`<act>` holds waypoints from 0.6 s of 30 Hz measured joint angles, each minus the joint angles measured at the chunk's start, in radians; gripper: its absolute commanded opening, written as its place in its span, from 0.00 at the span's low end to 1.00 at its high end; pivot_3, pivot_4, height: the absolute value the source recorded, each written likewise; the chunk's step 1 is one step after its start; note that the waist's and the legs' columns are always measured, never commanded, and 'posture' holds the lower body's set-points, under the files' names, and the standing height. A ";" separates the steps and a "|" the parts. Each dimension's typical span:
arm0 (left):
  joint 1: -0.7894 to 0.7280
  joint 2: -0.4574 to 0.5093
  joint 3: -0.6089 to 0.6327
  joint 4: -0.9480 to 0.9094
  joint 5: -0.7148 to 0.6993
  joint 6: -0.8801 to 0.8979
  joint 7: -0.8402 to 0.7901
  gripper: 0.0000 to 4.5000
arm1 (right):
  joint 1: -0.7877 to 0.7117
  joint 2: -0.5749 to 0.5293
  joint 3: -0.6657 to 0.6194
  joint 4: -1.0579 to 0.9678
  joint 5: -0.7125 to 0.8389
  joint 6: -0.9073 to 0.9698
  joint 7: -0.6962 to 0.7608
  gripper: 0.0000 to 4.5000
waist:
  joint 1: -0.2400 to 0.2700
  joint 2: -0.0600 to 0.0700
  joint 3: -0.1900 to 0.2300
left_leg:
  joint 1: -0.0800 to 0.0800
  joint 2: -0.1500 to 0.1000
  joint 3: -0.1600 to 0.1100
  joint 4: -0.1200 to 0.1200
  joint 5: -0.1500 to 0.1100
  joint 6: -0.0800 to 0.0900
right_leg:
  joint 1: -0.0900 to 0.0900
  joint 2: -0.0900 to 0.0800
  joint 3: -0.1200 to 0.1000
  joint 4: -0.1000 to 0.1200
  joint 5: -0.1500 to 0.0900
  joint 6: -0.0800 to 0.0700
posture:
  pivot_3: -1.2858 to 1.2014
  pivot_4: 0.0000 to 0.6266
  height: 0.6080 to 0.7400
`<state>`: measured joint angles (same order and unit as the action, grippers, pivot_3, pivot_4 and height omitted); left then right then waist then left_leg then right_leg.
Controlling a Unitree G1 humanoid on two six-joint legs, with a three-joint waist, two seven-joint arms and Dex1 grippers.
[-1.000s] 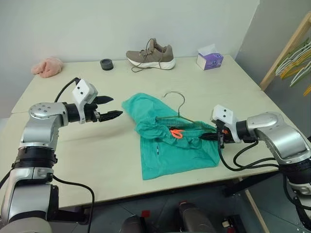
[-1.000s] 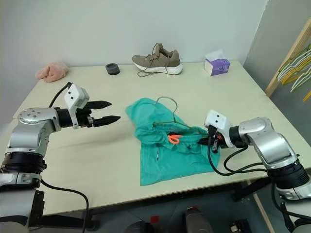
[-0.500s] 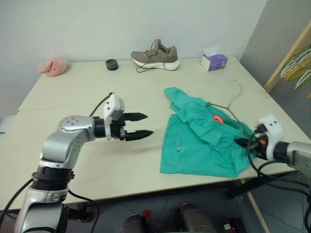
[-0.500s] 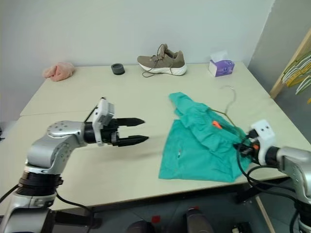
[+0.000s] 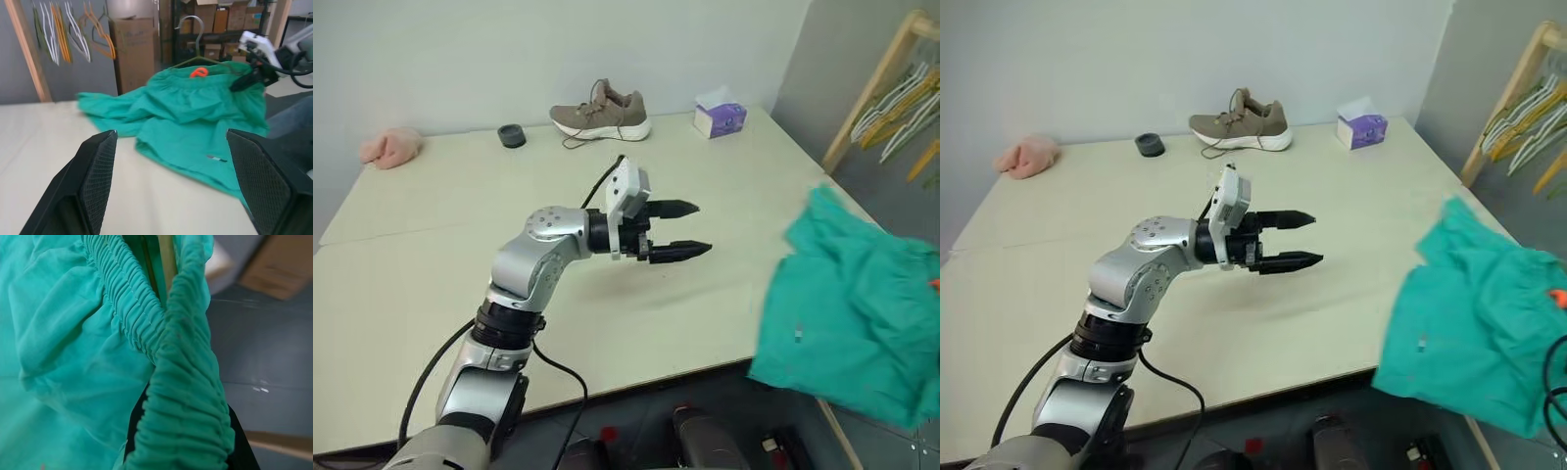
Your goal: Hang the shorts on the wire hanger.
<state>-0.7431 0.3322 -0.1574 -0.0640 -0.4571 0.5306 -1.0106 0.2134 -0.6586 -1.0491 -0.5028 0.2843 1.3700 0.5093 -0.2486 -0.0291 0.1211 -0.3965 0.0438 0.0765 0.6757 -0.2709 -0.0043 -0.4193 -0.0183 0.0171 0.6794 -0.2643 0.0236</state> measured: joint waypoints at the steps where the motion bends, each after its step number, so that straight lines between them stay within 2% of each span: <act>1: -0.011 -0.017 -0.001 0.001 0.005 -0.001 0.015 0.83 | -0.024 -0.003 -0.012 0.009 -0.008 -0.001 -0.019 0.00 | -0.008 0.001 0.001 | 0.000 0.000 0.000 0.000 0.000 0.000 | 0.000 0.000 0.000 0.000 0.000 0.000 | 0.34 0.25 1.00; 5: -0.056 -0.082 -0.006 0.003 0.019 -0.012 0.076 0.83 | -0.217 -0.071 -0.022 0.089 -0.031 -0.001 -0.105 0.00 | -0.056 0.008 0.004 | -0.001 -0.003 0.001 0.000 -0.003 0.002 | 0.003 -0.001 0.003 -0.001 -0.002 0.003 | 0.35 0.24 1.00; 8: -0.083 -0.115 -0.013 0.004 0.031 -0.018 0.108 0.83 | -0.388 -0.161 -0.007 0.225 -0.055 -0.037 -0.177 0.00 | -0.080 0.011 0.010 | 0.005 -0.010 0.001 -0.003 -0.005 0.006 | 0.008 -0.002 0.003 -0.004 -0.005 0.005 | 0.35 0.24 1.00; 11: -0.098 -0.138 -0.023 0.013 0.051 -0.037 0.130 0.83 | -0.511 -0.228 0.031 0.370 -0.074 -0.103 -0.232 0.00 | -0.087 0.009 0.011 | 0.014 -0.014 0.001 -0.013 -0.005 0.006 | 0.014 -0.004 0.004 -0.007 -0.005 0.005 | 0.35 0.24 1.00; 18: -0.115 -0.168 -0.053 0.029 0.089 -0.086 0.146 0.83 | -0.734 -0.309 0.157 0.689 -0.088 -0.255 -0.315 0.00 | -0.102 0.012 0.013 | 0.016 -0.014 0.004 -0.014 -0.005 0.006 | 0.014 -0.006 0.008 -0.008 -0.006 0.007 | 0.36 0.24 1.00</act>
<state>-0.8584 0.1644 -0.2100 -0.0346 -0.3683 0.4444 -0.8651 -0.5205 -0.9675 -0.8922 0.1858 0.1960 1.1146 0.1943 -0.3506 -0.0175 0.1345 -0.3805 0.0301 0.0809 0.6621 -0.2757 0.0014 -0.4050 -0.0242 0.0248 0.6718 -0.2705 0.0302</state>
